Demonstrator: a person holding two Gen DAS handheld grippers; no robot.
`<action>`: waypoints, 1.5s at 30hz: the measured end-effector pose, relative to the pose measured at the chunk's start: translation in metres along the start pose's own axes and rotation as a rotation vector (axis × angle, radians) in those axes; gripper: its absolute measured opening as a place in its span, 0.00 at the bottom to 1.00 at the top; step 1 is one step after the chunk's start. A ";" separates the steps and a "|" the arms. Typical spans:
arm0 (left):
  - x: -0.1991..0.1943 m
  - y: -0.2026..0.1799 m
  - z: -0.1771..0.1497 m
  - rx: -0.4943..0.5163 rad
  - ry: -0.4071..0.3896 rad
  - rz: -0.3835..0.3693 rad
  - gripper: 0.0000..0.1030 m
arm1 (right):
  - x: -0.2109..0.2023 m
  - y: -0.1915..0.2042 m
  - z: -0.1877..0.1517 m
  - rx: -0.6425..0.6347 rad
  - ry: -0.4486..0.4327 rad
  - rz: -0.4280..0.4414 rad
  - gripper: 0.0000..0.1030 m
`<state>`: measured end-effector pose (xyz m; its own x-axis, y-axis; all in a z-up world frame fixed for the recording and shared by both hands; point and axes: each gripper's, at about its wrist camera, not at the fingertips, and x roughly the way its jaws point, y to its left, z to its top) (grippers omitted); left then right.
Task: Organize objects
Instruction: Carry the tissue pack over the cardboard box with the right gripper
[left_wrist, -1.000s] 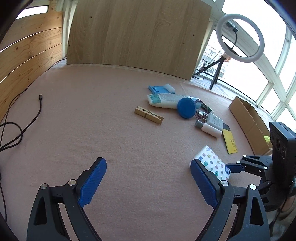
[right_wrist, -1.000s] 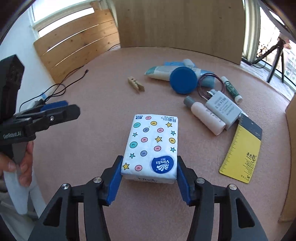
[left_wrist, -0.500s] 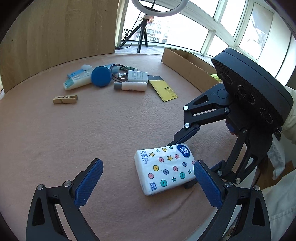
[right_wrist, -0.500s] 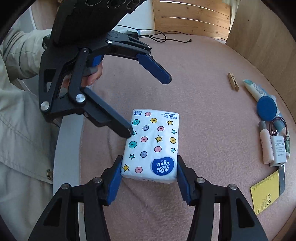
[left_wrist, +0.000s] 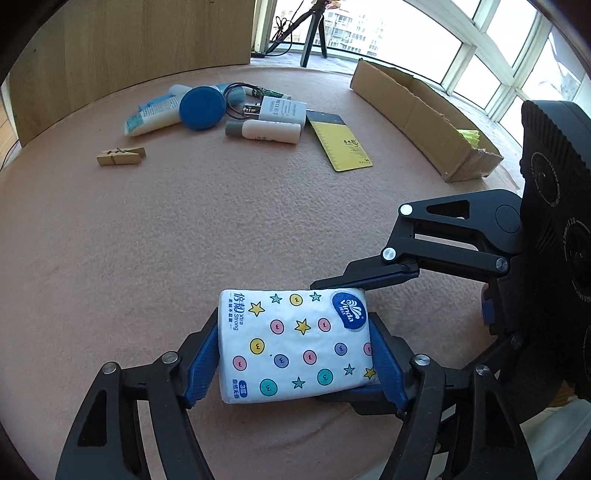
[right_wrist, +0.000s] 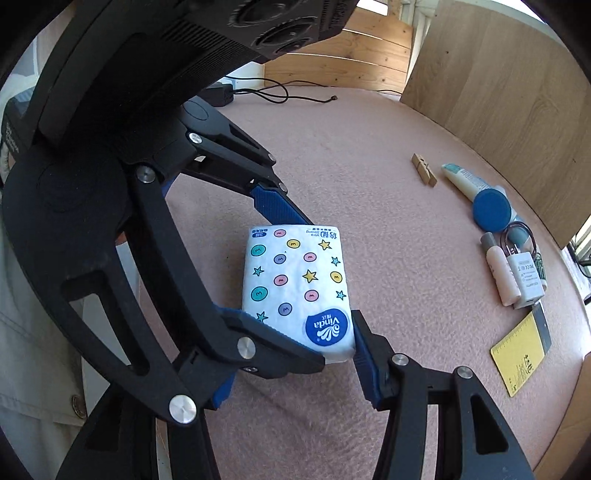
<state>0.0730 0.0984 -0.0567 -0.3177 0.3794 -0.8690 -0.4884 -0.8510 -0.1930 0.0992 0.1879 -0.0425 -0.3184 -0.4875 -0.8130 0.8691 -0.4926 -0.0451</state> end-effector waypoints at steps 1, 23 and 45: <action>-0.001 0.000 -0.001 0.000 0.001 0.002 0.73 | 0.001 0.001 0.001 0.007 -0.003 -0.006 0.49; -0.081 -0.005 0.027 0.037 -0.072 0.056 0.72 | -0.057 0.014 0.044 -0.085 -0.117 -0.072 0.47; -0.044 -0.087 0.109 0.219 -0.032 0.036 0.72 | -0.099 -0.044 0.005 0.018 -0.167 -0.192 0.47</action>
<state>0.0415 0.1954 0.0482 -0.3620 0.3643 -0.8581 -0.6402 -0.7662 -0.0552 0.0903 0.2541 0.0427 -0.5364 -0.4957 -0.6831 0.7805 -0.5993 -0.1779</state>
